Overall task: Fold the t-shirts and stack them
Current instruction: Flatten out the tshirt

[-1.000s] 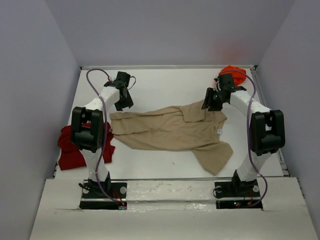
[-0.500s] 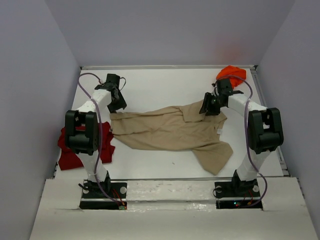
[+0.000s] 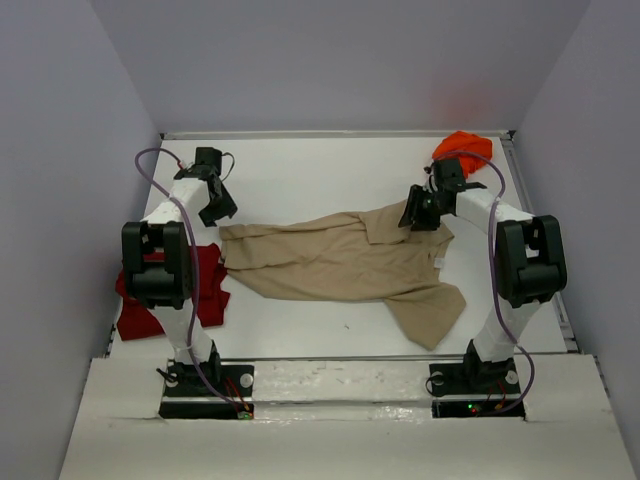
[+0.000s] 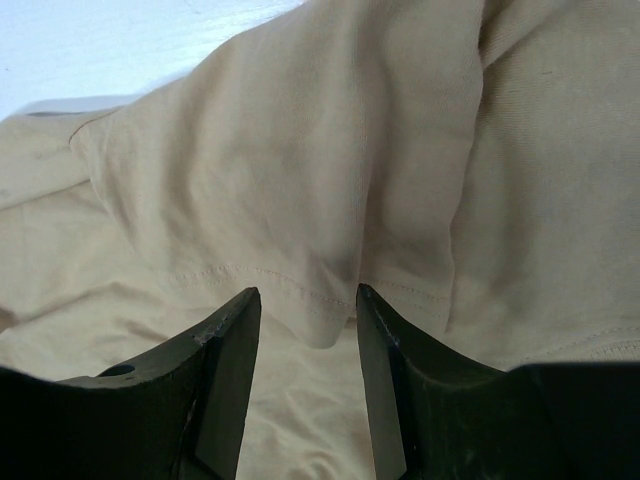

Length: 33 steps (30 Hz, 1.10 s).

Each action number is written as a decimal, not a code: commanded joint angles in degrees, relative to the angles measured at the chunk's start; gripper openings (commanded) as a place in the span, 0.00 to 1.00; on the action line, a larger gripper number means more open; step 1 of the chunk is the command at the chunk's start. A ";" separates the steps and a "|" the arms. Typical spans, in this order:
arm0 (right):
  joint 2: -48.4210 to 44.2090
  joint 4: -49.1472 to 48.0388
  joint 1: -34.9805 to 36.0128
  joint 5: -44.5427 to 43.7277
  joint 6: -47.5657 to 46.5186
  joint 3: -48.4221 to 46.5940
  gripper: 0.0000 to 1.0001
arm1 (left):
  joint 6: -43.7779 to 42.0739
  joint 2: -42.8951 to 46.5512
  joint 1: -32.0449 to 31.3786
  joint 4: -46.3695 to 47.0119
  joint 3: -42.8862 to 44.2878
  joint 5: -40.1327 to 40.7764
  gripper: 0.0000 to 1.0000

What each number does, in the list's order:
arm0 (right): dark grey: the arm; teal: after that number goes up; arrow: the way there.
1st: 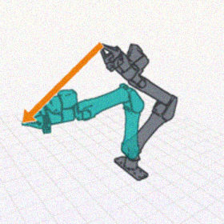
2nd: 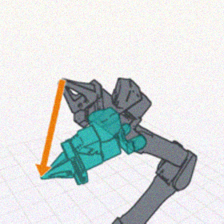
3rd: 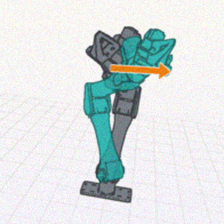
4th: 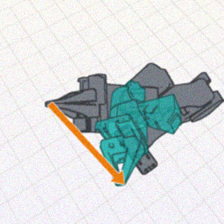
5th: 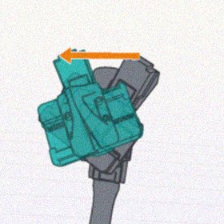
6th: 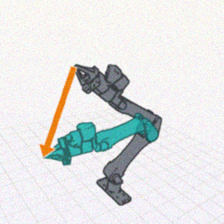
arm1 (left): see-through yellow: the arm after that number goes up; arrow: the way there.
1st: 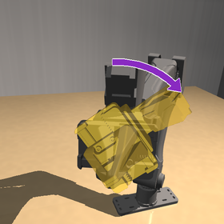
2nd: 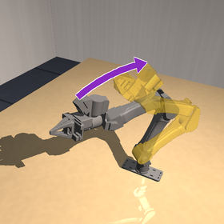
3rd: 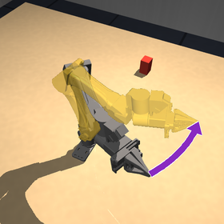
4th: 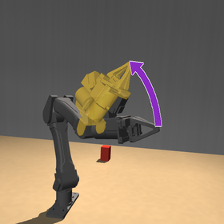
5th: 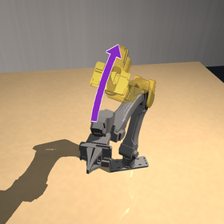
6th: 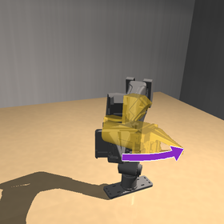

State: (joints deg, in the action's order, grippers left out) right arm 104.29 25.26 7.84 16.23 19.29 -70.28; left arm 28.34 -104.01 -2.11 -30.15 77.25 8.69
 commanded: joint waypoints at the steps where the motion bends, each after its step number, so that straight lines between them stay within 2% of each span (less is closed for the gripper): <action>1: -1.63 -1.17 -0.28 -1.29 -0.13 -0.56 0.49 | -0.48 1.00 0.53 -0.88 0.71 0.72 0.54; 12: -2.25 -0.65 -0.28 -3.57 -0.13 -0.38 0.49 | 0.05 -2.25 1.41 -0.96 -0.44 -1.92 0.54; 16: 1.78 0.58 -0.89 -5.24 0.31 -1.60 0.49 | 0.14 -2.87 1.41 0.53 -2.19 -6.39 0.53; 22: 5.13 0.32 -0.89 -5.84 0.84 -3.19 0.48 | -0.12 -0.94 1.23 0.88 -2.63 -6.67 0.53; 33: 1.36 2.25 -1.60 -10.16 0.49 -2.84 0.48 | -1.00 2.05 1.23 1.24 -3.60 -6.66 0.53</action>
State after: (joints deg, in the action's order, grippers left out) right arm 108.77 25.56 6.76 9.15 20.14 -72.03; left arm 28.32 -105.08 -0.99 -29.21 74.24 2.79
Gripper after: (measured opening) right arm 0.479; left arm 0.534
